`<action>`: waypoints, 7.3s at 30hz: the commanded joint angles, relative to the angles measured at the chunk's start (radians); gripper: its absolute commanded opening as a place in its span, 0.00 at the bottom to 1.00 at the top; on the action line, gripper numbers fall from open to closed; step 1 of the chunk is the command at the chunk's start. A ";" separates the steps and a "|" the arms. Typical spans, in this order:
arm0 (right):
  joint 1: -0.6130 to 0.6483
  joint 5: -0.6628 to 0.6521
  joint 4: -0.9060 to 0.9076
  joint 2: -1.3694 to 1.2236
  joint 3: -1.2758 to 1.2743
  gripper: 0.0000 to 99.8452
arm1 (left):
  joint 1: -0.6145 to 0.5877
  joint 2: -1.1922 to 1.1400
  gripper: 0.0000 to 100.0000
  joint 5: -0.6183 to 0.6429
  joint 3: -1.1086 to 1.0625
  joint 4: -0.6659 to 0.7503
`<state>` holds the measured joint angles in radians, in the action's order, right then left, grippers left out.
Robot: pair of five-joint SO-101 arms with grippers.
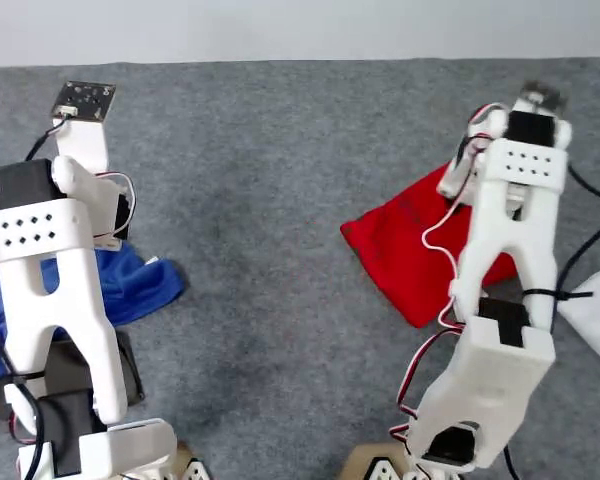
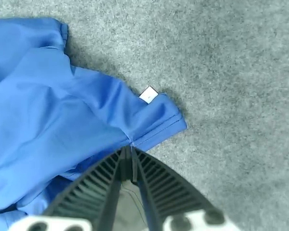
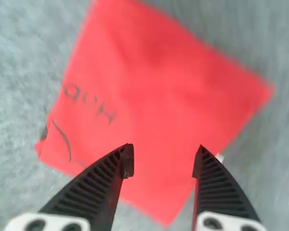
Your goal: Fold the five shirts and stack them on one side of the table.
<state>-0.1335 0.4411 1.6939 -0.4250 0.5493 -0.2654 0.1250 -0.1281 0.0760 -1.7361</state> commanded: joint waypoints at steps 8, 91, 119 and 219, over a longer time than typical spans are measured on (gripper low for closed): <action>0.038 0.229 0.030 0.067 -0.035 0.40 | 0.003 0.038 0.01 -0.008 0.002 -0.015; -0.700 -0.585 -0.473 0.239 -0.221 0.01 | 0.006 0.038 0.01 -0.003 0.002 -0.017; -0.828 -0.842 -0.638 -0.045 -0.215 0.03 | 0.084 0.048 0.01 -0.002 0.002 -0.018; -0.487 -0.775 0.101 0.653 -0.611 0.16 | -0.253 -0.052 0.21 -0.563 -0.246 0.250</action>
<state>-0.6368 -0.3368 1.7507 0.1749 -0.0552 -0.5140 0.1297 -0.6053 -0.1788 -1.5367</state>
